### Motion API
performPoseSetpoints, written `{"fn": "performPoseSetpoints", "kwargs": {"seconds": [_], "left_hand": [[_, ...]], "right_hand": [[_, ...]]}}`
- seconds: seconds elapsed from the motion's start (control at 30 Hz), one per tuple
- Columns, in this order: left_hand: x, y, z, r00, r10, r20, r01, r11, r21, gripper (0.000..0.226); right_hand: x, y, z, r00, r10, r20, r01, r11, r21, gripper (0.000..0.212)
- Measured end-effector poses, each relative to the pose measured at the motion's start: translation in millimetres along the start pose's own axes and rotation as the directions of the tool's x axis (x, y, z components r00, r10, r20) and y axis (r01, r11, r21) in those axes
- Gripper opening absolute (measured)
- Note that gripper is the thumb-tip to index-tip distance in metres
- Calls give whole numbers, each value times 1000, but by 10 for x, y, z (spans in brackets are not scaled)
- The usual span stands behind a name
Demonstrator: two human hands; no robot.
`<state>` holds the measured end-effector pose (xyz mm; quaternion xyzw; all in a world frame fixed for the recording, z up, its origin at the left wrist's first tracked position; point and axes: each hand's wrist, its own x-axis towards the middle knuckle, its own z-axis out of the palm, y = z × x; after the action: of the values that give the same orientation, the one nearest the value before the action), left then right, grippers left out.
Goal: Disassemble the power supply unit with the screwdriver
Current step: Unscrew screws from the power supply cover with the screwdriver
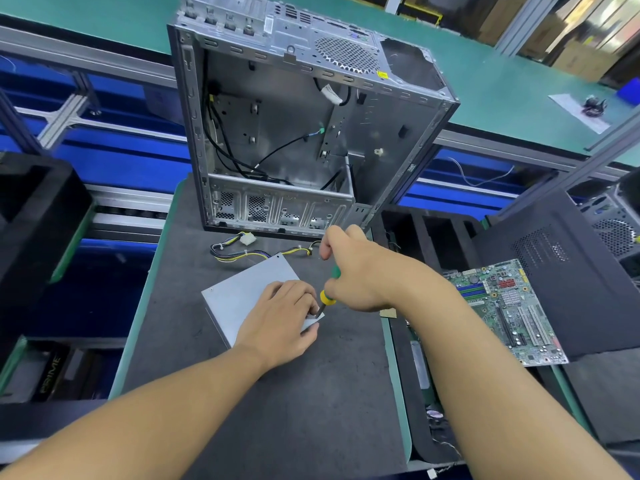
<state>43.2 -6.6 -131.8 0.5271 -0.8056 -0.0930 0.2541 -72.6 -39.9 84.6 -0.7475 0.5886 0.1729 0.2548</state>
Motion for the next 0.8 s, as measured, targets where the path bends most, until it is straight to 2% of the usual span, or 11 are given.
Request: {"fn": "performPoseSetpoints", "kwargs": {"seconds": [0.17,0.27,0.33,0.47,0.6,0.67,0.73,0.8], "left_hand": [[2,-6,-7,999,9,38,-9,1000,-4,16],[0,-17,-3,999,13,45,-12,1000,-21,14],[2,-21,2,999,11,31,-10,1000,-29,13],[0,-21,30,1000,20,-24,-20,1000,-2,14],[6,-23,45,1000,25,-7,-25,1000,10,16],[5,-32,51,1000,25,18,-25,1000,15,15],[1,-41,56,999,25,19,-26,1000,13,14],[3,-37,59,1000,22,3,-22,1000,9,13]], "right_hand": [[35,0,32,985,105,-137,-109,994,-19,31],[61,22,43,987,42,-156,-46,999,-19,18],[56,24,25,993,5,-118,-6,1000,-6,16],[37,-17,20,1000,-9,-27,8,1000,-24,31],[54,-41,51,987,84,-135,-95,993,-73,41],[67,-18,67,974,111,-196,-121,992,-41,34],[76,13,84,972,75,-224,-85,996,-35,20],[61,18,63,982,38,-184,-43,999,-20,10]]}}
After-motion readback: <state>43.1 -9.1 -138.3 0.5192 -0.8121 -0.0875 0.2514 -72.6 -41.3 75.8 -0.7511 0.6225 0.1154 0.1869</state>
